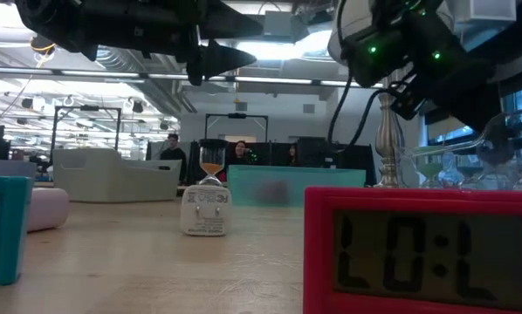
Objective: Pick & Place Office items
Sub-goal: Put the blue hourglass into the transparent bin
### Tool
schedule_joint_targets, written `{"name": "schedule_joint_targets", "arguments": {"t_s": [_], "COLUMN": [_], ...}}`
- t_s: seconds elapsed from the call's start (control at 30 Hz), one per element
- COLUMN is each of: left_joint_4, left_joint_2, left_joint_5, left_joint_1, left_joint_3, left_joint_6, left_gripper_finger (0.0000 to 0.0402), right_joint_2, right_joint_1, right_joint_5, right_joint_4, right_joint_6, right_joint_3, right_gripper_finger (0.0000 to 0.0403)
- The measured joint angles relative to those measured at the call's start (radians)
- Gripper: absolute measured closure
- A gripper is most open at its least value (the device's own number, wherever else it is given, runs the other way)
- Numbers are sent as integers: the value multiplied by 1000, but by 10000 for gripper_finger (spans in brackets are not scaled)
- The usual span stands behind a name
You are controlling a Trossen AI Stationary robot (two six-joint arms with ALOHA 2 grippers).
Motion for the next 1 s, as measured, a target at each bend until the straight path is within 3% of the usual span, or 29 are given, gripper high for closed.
{"name": "schedule_joint_targets", "arguments": {"t_s": [0.27, 0.57, 1.0], "left_joint_4": [-31, -42, -70], "left_joint_2": [0, 0, 0], "left_joint_5": [0, 0, 0], "left_joint_1": [22, 39, 39], "left_joint_3": [0, 0, 0], "left_joint_6": [9, 8, 7], "left_gripper_finger": [104, 104, 104], "right_joint_2": [15, 18, 18], "right_joint_1": [-34, -33, -31], "right_joint_5": [19, 34, 50], "right_joint_4": [17, 28, 28], "right_joint_6": [-41, -47, -25], "right_joint_3": [16, 136, 138], "right_gripper_finger": [179, 179, 179]}}
